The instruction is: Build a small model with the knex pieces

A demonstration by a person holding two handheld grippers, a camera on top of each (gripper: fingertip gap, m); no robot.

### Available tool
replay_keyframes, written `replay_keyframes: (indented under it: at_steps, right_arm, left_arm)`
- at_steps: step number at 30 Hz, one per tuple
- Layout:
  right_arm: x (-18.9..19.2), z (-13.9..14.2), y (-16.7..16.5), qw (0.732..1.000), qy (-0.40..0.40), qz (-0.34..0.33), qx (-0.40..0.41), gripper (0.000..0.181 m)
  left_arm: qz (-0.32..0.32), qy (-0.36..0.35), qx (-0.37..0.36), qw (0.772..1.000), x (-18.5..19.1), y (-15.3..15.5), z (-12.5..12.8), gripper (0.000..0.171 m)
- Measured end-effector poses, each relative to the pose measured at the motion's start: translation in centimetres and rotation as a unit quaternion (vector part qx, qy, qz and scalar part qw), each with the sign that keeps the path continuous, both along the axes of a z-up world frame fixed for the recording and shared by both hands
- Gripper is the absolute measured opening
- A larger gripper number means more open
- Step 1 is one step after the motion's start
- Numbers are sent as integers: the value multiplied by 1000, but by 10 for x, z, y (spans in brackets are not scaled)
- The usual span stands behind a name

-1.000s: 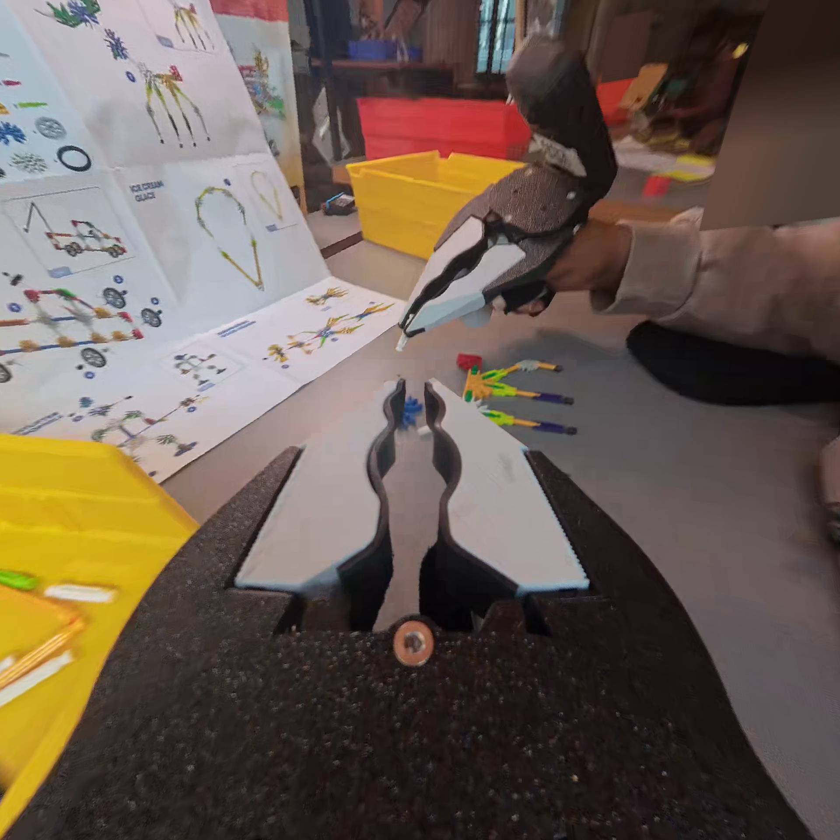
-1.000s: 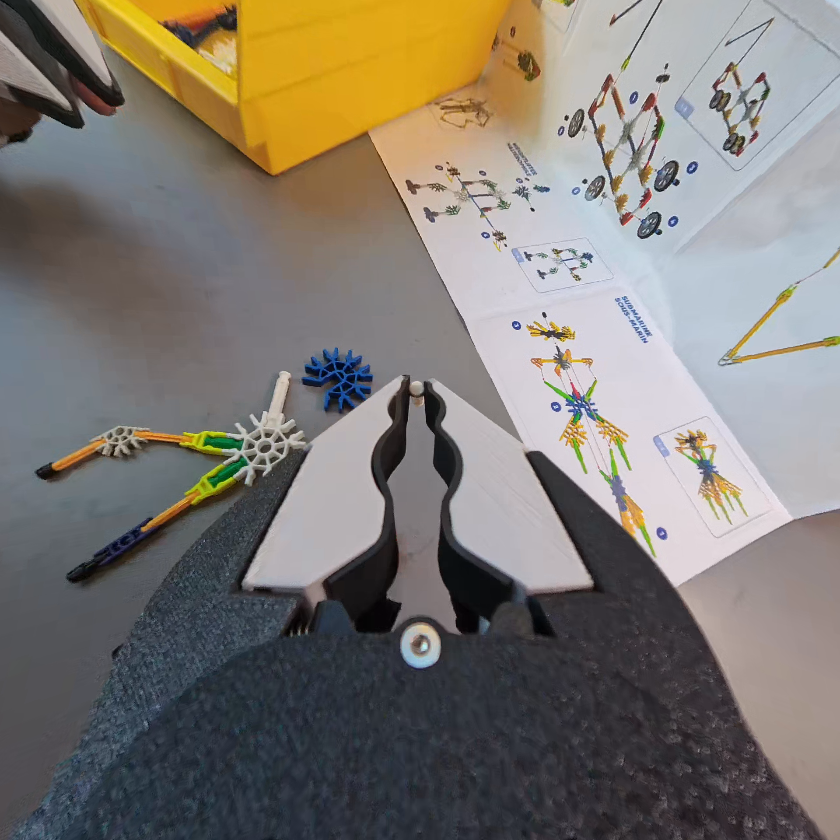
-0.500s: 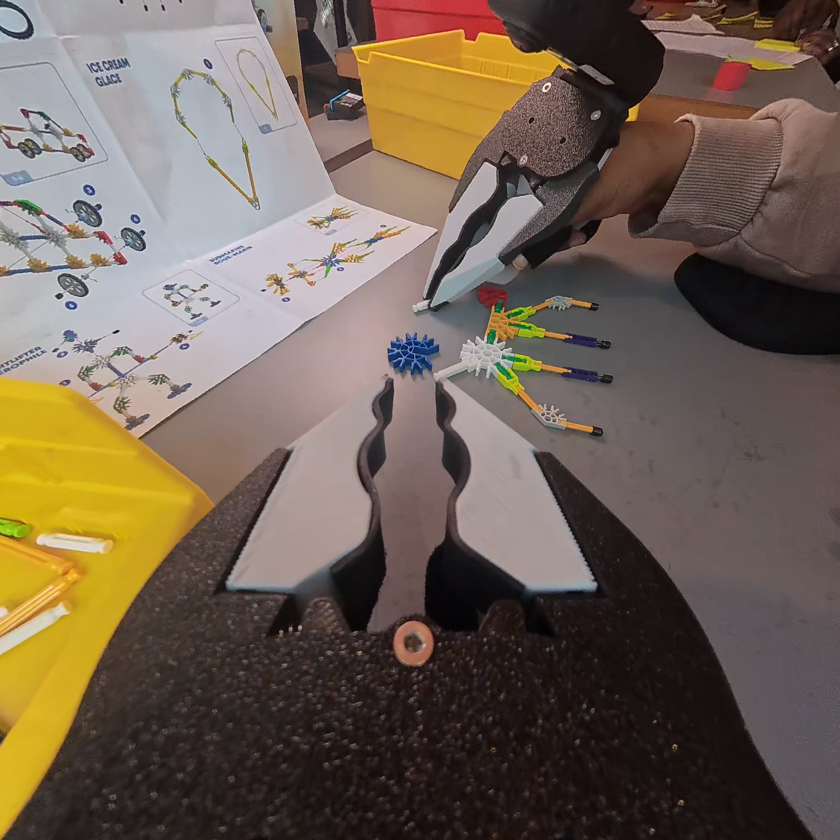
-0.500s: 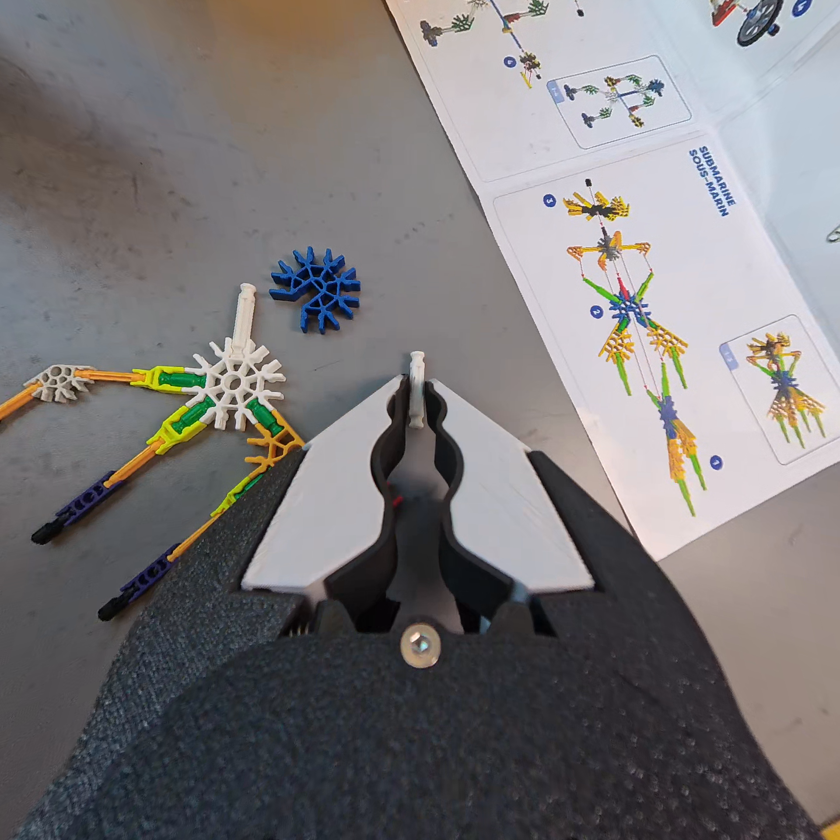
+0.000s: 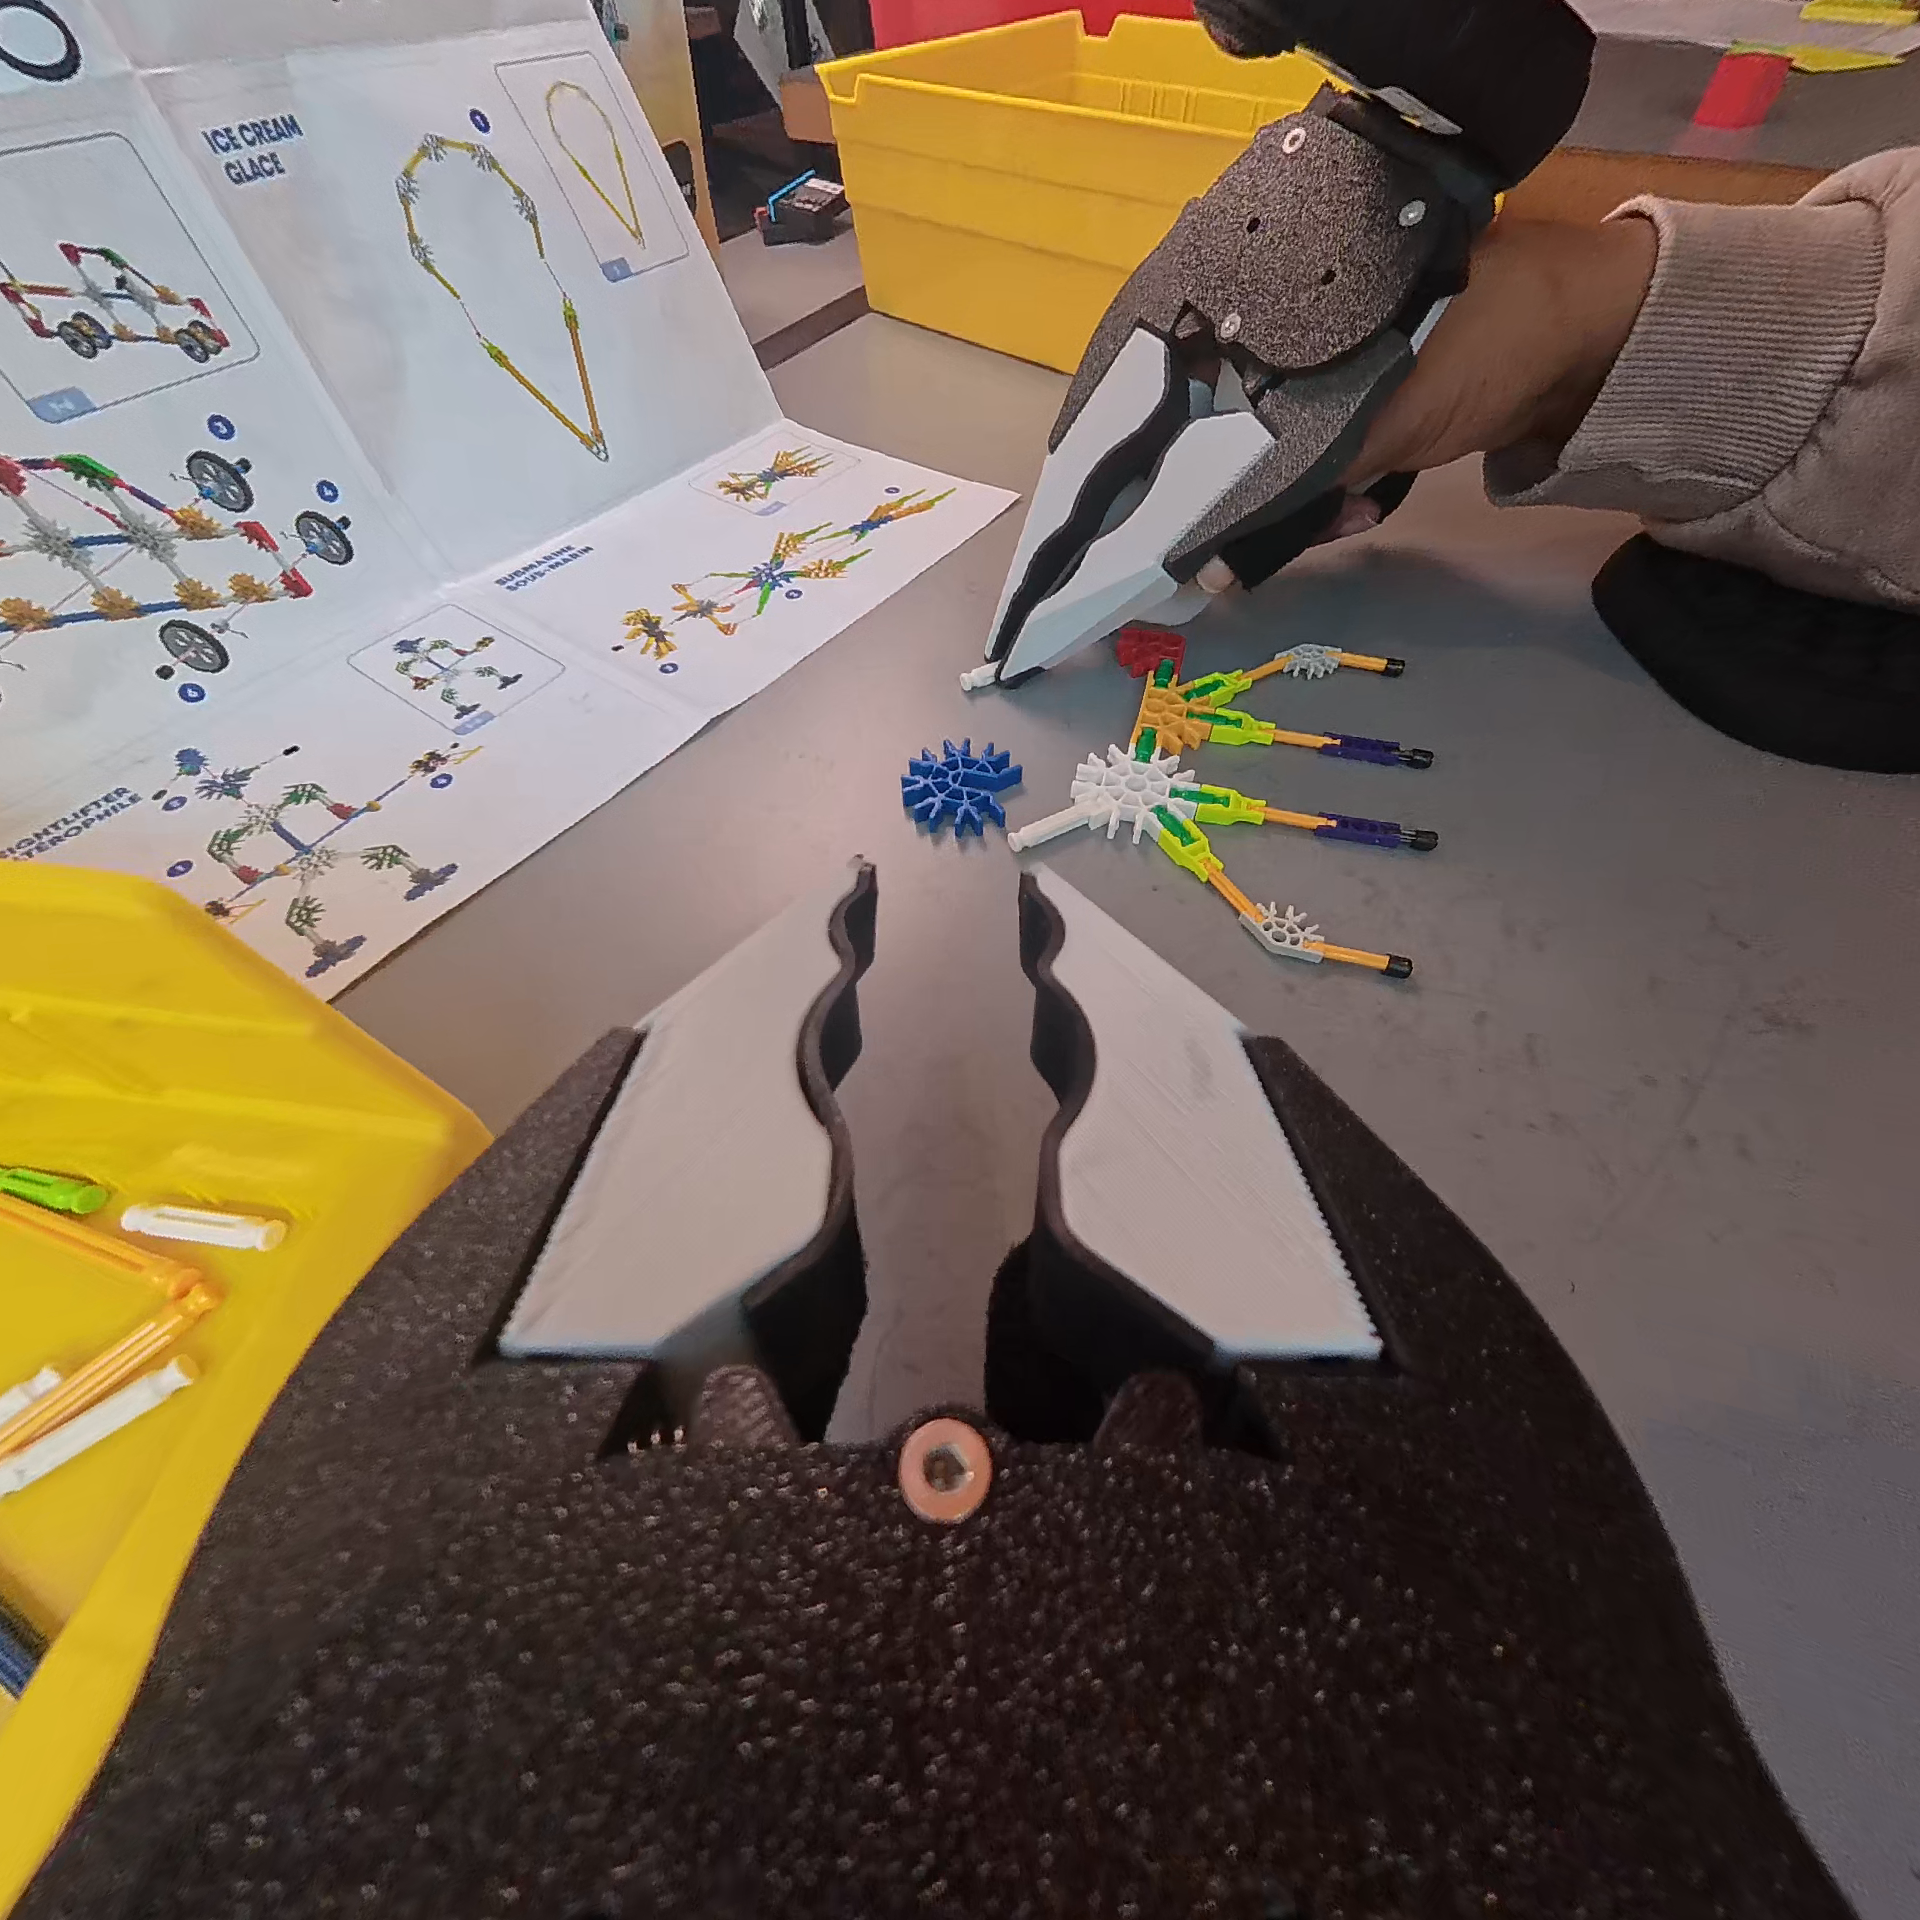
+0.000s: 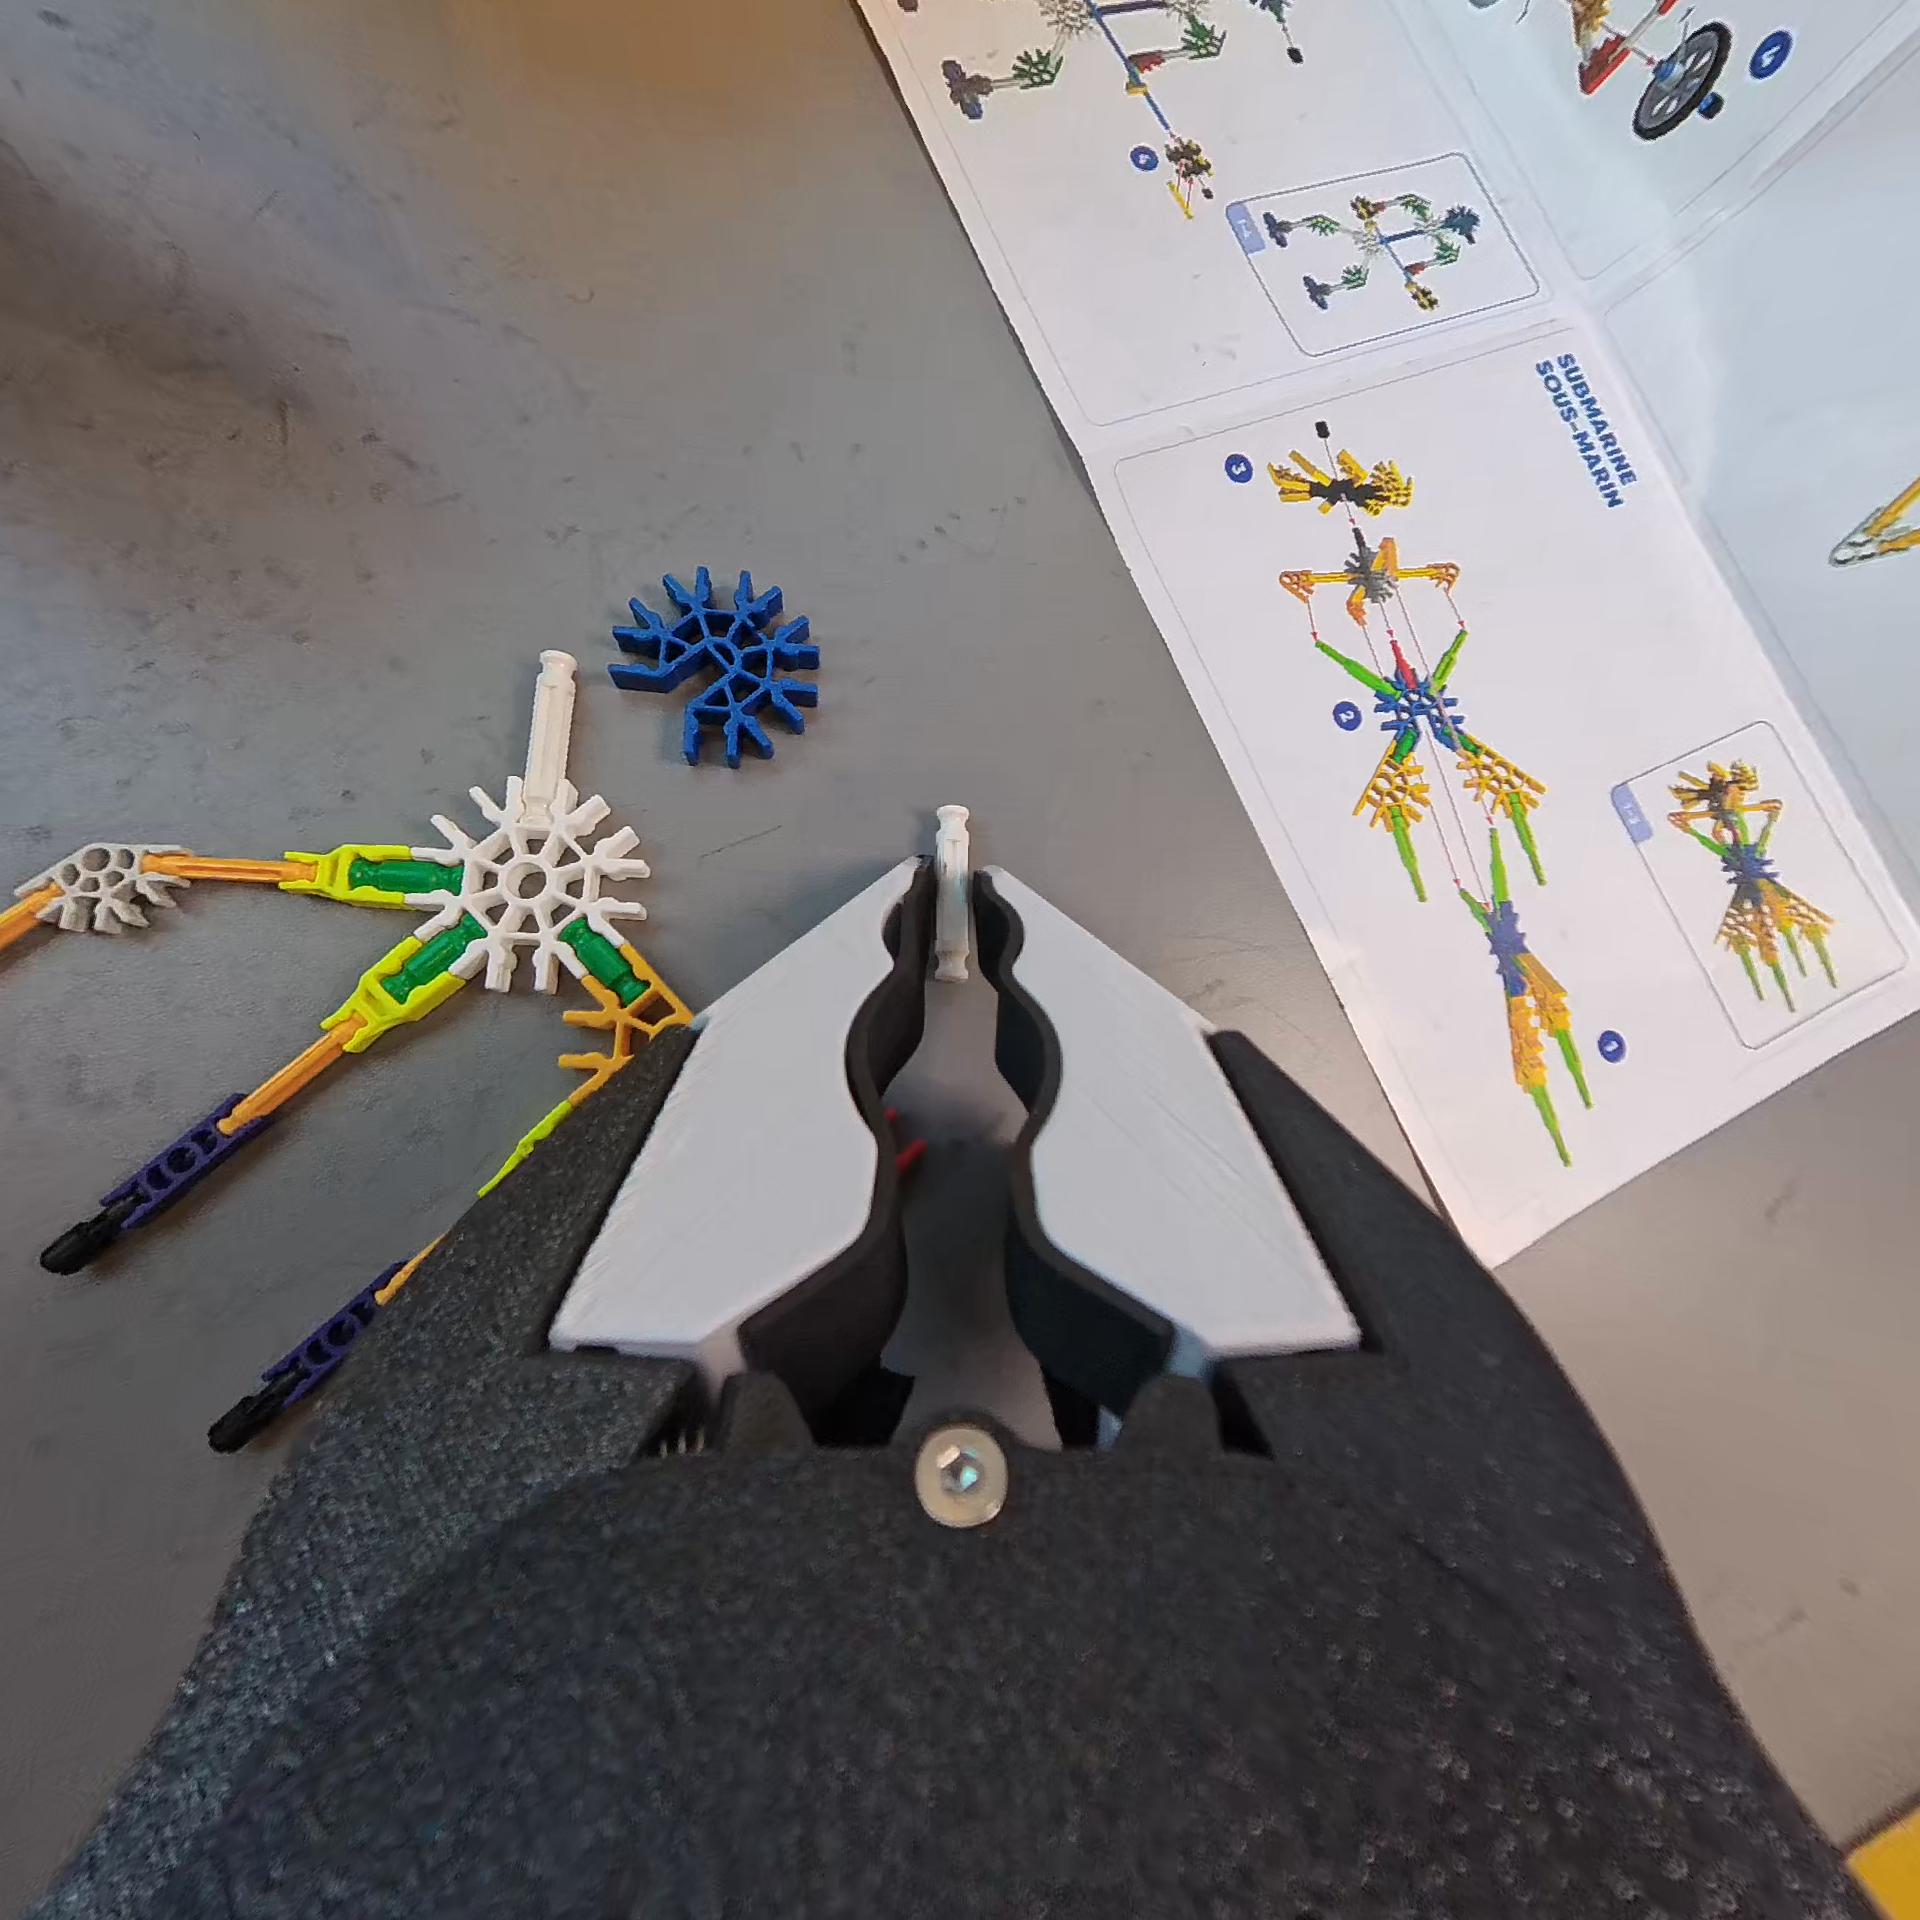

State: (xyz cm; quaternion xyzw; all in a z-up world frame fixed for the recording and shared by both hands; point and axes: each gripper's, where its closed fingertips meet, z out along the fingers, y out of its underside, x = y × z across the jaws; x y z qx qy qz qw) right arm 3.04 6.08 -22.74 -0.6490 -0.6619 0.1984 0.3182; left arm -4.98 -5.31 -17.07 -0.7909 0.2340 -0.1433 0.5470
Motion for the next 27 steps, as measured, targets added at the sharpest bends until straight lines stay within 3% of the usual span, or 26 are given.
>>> replay_keyframes:
  at_steps: [2,5,8,15,21,27]
  right_arm:
    - [3,3,5,1000,6,-11,12,22]
    - [6,28,3,998,53,-15,-3,23]
    - [18,39,-19,997,57,43,-42,24]
    - [22,1,-65,990,-53,132,-21,25]
    - [26,-1,-83,986,-86,136,-40,17]
    - [39,-2,-121,969,-122,209,-55,17]
  left_arm:
    - [2,7,-1,1000,0,0,-2,27]
    - [2,16,-1,1000,0,1,-3,27]
    - [0,22,-3,1000,1,1,-6,27]
    - [-1,48,-7,999,4,2,-12,27]
    - [1,59,-1,998,4,2,-12,26]
    - [-5,74,-7,997,7,1,-17,26]
